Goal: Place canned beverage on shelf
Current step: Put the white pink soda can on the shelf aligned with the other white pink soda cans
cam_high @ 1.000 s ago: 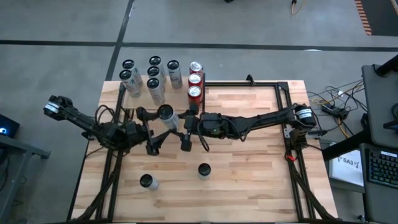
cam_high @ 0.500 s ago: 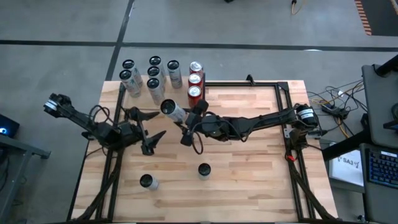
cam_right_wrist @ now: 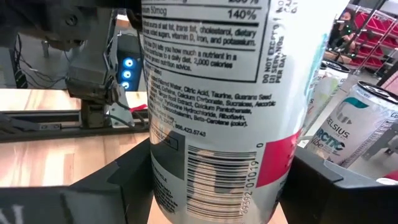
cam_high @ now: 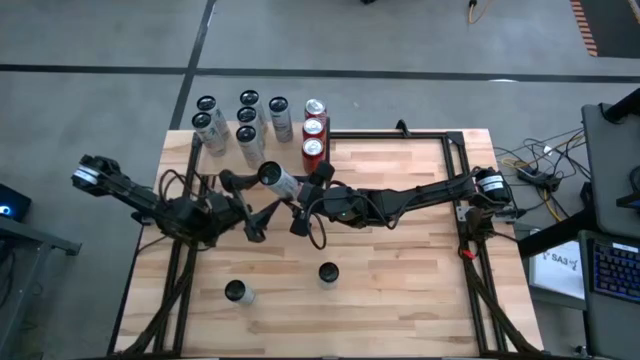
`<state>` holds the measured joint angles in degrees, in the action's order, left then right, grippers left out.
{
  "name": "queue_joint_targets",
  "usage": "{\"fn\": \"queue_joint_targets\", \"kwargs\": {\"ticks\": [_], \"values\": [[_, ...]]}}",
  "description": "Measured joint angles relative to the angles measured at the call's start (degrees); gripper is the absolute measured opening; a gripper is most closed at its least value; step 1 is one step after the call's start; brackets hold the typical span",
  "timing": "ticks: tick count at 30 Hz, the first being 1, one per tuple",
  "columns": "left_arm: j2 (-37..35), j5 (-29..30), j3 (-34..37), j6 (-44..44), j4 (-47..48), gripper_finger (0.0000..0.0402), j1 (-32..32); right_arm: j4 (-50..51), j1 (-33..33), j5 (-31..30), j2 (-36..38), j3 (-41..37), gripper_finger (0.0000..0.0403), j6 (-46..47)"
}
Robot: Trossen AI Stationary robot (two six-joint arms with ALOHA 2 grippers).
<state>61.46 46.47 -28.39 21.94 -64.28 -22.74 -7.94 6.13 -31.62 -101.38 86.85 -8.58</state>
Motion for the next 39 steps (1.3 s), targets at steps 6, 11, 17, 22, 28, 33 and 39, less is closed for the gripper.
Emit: {"fn": "queue_joint_targets", "kwargs": {"ticks": [6, 11, 17, 22, 28, 33, 39], "values": [[3.48, -0.94, -3.62, 1.16, -0.22, 0.0347, 1.41, -0.07, 0.00, -0.31, 0.00, 0.02, 0.0246, 0.02], [5.38, 0.40, -5.45, 3.11, -1.00, 0.0337, 1.66, -0.16, 0.11, -0.09, 0.00, 0.00, 0.0246, 0.04], [5.85, 1.22, -5.54, 3.22, -1.79, 0.0278, 1.68, 0.22, 0.28, -0.05, 0.00, 0.02, 0.0246, -0.13], [5.66, 1.42, -5.54, 3.07, -1.64, 0.0233, 1.66, 0.34, 0.26, 0.04, 0.00, 0.02, 0.0246, -0.20], [5.59, 1.60, -5.54, 3.01, -1.57, 0.0230, 1.64, 0.35, 0.26, 0.06, 0.00, 0.00, 0.0246, -0.22], [5.24, 6.08, -5.35, 3.05, -1.05, 0.0230, 1.44, 0.42, 0.19, 0.31, -0.17, 0.02, 0.0297, 0.20], [3.36, 23.17, -5.21, 8.99, -1.59, 0.0229, 0.37, 0.35, 0.04, -0.11, 0.09, 0.02, 0.0355, 0.85]]}}
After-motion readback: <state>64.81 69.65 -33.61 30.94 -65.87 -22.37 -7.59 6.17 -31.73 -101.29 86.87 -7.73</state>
